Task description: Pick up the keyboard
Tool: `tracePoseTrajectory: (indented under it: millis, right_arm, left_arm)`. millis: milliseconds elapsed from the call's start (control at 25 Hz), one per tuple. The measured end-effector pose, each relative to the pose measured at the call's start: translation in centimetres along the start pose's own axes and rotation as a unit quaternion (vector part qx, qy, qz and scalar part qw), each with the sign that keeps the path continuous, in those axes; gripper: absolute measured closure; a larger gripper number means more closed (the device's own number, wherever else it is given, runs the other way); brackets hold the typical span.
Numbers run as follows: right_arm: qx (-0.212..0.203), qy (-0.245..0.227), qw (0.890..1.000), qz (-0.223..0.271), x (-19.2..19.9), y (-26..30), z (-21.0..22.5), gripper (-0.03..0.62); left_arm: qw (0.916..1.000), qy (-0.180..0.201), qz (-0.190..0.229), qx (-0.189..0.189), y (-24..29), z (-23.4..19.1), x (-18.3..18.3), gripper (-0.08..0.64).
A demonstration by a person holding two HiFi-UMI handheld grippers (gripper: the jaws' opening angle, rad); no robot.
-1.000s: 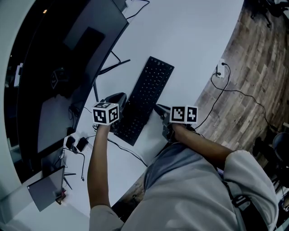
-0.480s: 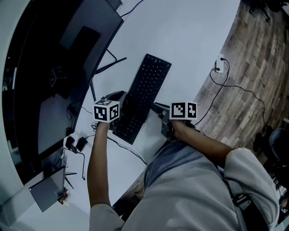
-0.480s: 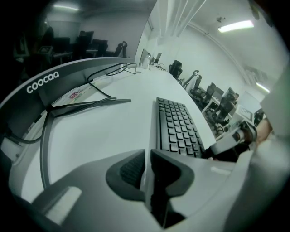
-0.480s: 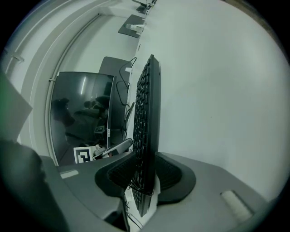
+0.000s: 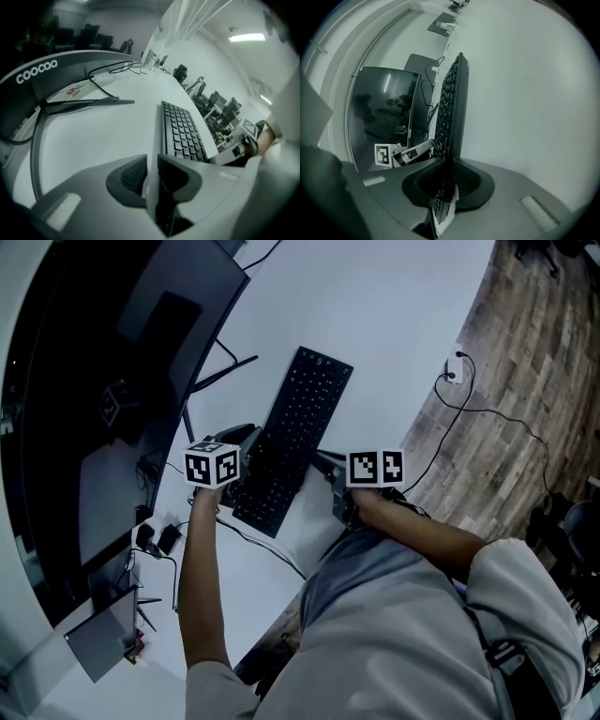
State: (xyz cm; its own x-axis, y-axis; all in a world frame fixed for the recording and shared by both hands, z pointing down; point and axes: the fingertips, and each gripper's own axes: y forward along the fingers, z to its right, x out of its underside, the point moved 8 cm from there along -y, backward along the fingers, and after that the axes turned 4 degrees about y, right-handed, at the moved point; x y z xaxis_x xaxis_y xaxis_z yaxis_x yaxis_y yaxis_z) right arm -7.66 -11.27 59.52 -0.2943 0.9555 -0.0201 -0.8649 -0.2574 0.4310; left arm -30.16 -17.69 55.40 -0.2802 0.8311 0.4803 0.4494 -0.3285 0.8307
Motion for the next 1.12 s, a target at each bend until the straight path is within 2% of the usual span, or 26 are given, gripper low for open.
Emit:
tracePoseTrajectory:
  millis: [160,320,480,800,1000,1120]
  right_arm:
    - [-0.004,0.008,1.000,-0.003,0.0,0.0,0.2,0.543]
    - [0.002,0.000,1.000,-0.001,0.0,0.0,0.1,0.548]
    - [0.010,-0.002,1.000,-0.003,-0.1,0.1,0.0,0.554]
    - [0.012,0.010,1.000,-0.005,0.0,0.0,0.1,0.555]
    - [0.011,0.022,1.000,-0.004,0.1,0.0,0.2,0.555]
    - [0.009,0.034,0.999,-0.005,0.1,0.0,0.3,0.554]
  left_arm:
    - [0.9997,0.000,0.002,0.022,-0.1,-0.2,0.0,0.560]
    - [0.9979,-0.003,0.005,0.065,-0.2,0.2,0.0,0.560]
    - [0.9957,0.012,-0.010,0.091,0.4,0.6,0.3,0.560]
    - [0.9907,0.011,-0.029,0.132,1.6,1.2,0.1,0.560]
    - [0.9875,-0.004,-0.041,0.152,1.9,1.4,-0.2,0.560]
    - [0.9844,-0.045,-0.035,0.166,1.9,1.1,-0.1,0.560]
